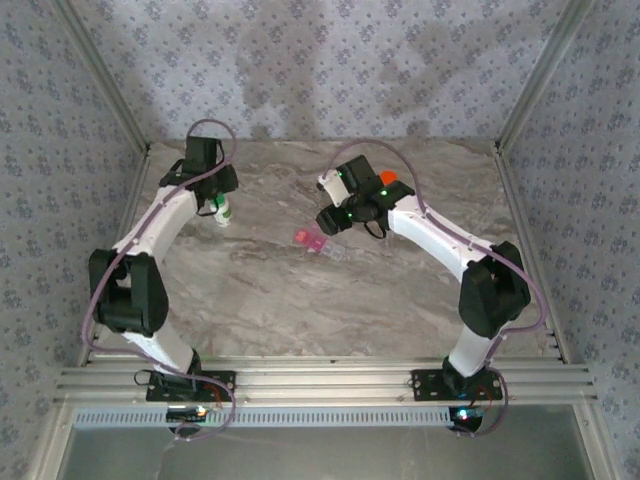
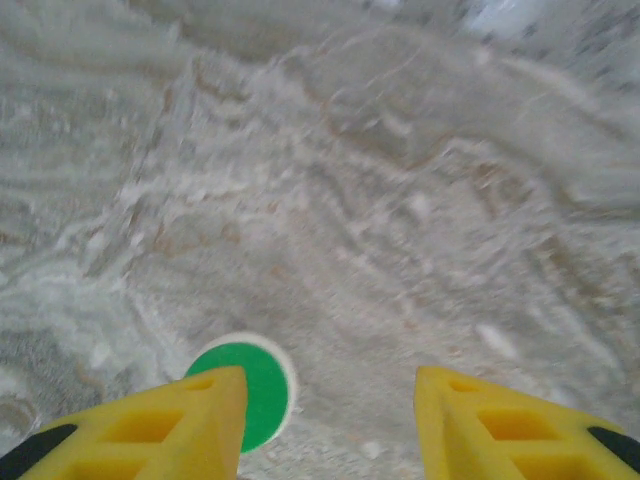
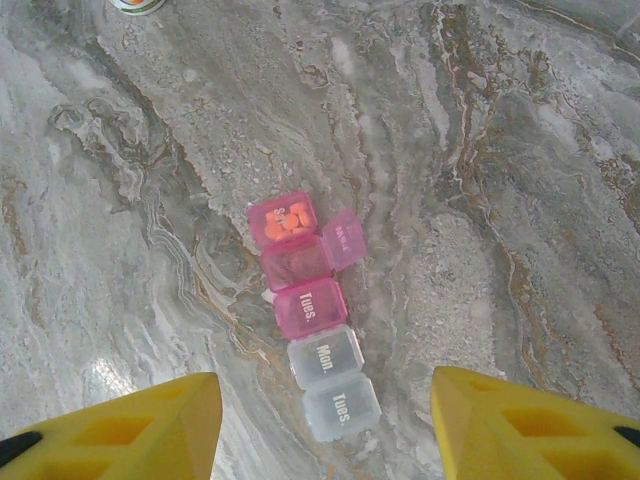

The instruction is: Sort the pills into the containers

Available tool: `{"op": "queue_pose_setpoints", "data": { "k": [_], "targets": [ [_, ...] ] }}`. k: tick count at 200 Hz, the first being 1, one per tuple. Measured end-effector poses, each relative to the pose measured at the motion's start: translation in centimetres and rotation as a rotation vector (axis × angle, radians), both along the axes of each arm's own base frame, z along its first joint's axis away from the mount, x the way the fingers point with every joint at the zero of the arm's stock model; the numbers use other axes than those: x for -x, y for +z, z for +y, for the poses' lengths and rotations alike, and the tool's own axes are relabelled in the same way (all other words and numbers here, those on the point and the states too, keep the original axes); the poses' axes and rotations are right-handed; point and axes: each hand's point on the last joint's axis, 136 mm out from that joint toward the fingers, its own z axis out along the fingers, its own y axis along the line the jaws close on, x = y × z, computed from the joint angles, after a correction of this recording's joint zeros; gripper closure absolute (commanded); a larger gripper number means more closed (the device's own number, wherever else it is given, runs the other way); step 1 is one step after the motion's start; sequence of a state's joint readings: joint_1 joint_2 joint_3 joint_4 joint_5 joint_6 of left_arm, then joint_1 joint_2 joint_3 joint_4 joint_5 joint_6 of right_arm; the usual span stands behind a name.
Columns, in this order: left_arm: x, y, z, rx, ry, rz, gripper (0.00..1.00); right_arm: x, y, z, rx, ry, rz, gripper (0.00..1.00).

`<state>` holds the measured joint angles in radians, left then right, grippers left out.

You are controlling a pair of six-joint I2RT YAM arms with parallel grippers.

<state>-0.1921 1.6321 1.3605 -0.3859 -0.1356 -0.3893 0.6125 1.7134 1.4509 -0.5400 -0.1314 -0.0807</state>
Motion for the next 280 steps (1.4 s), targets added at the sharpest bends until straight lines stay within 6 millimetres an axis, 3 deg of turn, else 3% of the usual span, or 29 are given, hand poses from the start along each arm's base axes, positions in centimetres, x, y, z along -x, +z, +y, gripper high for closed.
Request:
{"op": "queue_pose_setpoints", "data": {
  "k": [15, 35, 59, 87, 111, 142, 199, 224, 238, 251, 280],
  "targets": [
    [2.7, 0.1, -1.4, 0.011, -0.018, -0.026, 0.52, 0.6, -0.3, -0.5, -0.014, -0.014, 0.01, 0.41],
    [6.7, -0.1, -6.6, 0.014, -0.138, -0.019, 0.52, 1.3, -0.2, -1.5, -0.029, -0.041, 0.013, 0.41],
    [9.4, -0.6, -12.4, 0.005, -0.271, -0.015, 0.52, 1.7, 0.1, -2.3, -0.046, -0.067, 0.008, 0.41],
    [11.2, -2.3, -15.8, -0.027, -0.338, 0.014, 0.52, 2.1, 0.0, -3.3, -0.051, -0.103, 0.014, 0.41],
    [11.7, -3.9, -17.0, -0.047, -0.357, 0.047, 0.52, 2.1, 0.1, -4.3, -0.058, -0.144, 0.015, 0.41],
    [11.7, -4.2, -17.5, -0.052, -0.357, 0.045, 0.51, 2.6, 0.1, -5.7, -0.055, -0.179, 0.001, 0.41],
    [12.0, -5.9, -18.5, -0.066, -0.364, 0.071, 0.49, 4.3, -1.5, -7.1, -0.025, -0.195, 0.025, 0.41],
    [12.3, -6.4, -17.7, -0.098, -0.342, 0.07, 0.22, 4.4, -1.7, -7.2, -0.025, -0.195, 0.027, 0.41],
    [11.9, -6.6, -15.6, -0.123, -0.294, 0.075, 0.08, 4.3, -1.7, -7.1, -0.028, -0.196, 0.027, 0.41],
    [10.7, -6.1, -12.3, -0.131, -0.207, 0.078, 0.02, 4.3, -1.7, -7.1, -0.032, -0.196, 0.027, 0.41],
    [7.2, -3.9, -2.1, -0.105, 0.07, 0.035, 0.01, 4.3, -2.4, -6.7, -0.032, -0.192, 0.046, 0.4]
  ]
}}
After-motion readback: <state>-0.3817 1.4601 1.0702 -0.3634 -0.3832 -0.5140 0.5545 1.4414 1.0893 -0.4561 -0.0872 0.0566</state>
